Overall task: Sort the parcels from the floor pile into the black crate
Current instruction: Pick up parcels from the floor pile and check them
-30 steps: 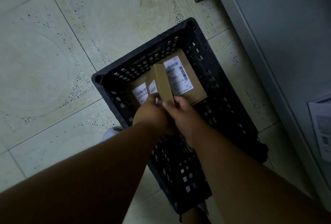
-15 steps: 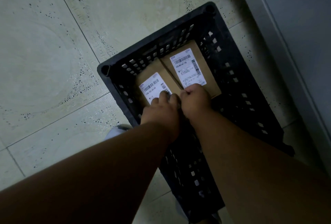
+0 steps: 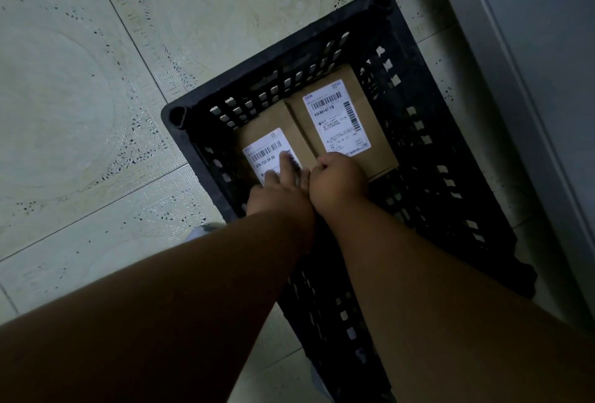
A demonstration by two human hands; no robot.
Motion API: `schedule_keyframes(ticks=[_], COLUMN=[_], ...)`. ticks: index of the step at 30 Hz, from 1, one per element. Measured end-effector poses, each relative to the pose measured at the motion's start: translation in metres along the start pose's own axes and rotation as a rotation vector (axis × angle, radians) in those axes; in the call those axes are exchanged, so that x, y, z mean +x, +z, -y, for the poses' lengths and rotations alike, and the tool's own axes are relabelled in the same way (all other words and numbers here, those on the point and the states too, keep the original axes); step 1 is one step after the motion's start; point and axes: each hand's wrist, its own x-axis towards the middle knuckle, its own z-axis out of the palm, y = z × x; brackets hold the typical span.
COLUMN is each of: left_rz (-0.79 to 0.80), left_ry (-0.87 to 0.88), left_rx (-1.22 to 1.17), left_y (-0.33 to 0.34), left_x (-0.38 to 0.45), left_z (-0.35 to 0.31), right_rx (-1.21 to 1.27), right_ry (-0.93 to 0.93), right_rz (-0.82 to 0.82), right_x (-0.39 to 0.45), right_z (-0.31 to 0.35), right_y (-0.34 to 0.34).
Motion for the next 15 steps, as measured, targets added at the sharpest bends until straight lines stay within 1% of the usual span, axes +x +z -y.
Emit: schedule_keyframes(ticks=[2, 5, 8, 9, 10, 13, 14, 15], left_rz=[-0.084, -0.103, -0.157, -0.190, -0.214, -0.212, -0.215, -0.222], left_ry=[0.065, 0.152, 0.205, 0.216, 0.228, 0.243, 0.239, 0.233], left_rx=[0.018, 0.124, 0.238, 0.261, 0.283, 0.312, 0.320, 0.326], left_y=[0.002, 0.000, -0.005, -0.007, -0.010, -0.019, -0.020, -0.021], left_x=[0.001, 0.007, 0.013, 0.015, 0.016, 0.017, 0.016, 0.016], left_z=[0.002, 0.007, 0.011, 0.010, 0.009, 0.006, 0.005, 0.005], right_rx=[0.052, 0.143, 0.122, 0.163, 0.277, 0.808, 0.928, 1.009], right_ry=[-0.001, 0.071, 0.248, 0.321, 0.392, 0.499, 0.523, 0.554], right_rz=[-0.026, -0.064, -0.135, -0.165, -0.164, -0.037, -0.029, -0.057], right_x=[-0.002, -0.004, -0.005, -0.005, -0.006, -0.006, -0.004, -0.002], right_z=[-0.001, -0.006, -0.018, -0.022, -0.026, -0.031, -0.031, -0.032], right_y=[0.001, 0.003, 0.007, 0.008, 0.007, 0.001, -0.003, -0.006])
